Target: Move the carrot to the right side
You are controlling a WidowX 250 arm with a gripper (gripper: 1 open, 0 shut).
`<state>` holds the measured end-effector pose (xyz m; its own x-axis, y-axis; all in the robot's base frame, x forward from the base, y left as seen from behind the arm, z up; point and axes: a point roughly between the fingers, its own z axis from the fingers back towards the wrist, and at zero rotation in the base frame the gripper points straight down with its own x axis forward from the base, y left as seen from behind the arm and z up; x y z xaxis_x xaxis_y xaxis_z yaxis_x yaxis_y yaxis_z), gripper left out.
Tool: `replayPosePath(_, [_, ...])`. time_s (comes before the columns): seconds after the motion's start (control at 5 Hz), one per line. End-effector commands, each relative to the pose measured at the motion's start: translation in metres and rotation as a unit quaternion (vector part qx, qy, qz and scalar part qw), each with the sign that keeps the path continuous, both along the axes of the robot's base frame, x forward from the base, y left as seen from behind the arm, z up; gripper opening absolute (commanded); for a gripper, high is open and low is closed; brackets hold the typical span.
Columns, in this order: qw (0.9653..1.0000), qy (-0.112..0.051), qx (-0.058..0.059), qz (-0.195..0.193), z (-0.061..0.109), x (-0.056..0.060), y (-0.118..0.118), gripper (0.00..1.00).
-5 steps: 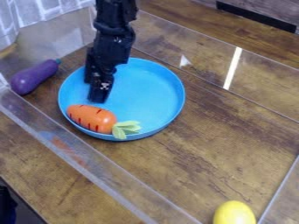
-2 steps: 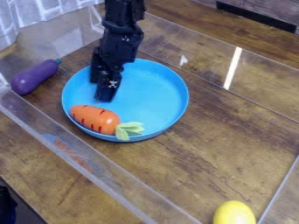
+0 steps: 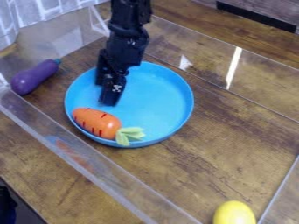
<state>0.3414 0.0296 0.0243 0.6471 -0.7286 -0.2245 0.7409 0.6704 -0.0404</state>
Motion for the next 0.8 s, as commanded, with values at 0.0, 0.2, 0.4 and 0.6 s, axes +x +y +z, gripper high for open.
replayPosePath(0.0, [0.9948,-0.016,-0.010,-0.100,0.006,0.000,-0.012,1.00])
replayPosePath(0.2, [0.9854,-0.017,-0.009,-0.169,0.001,-0.001,-0.005,1.00])
replayPosePath(0.4, [0.9869,-0.018,-0.009,-0.160,-0.003,0.000,-0.002,0.00])
replayPosePath(0.6, [0.9884,-0.017,-0.009,-0.151,-0.007,-0.001,0.001,1.00])
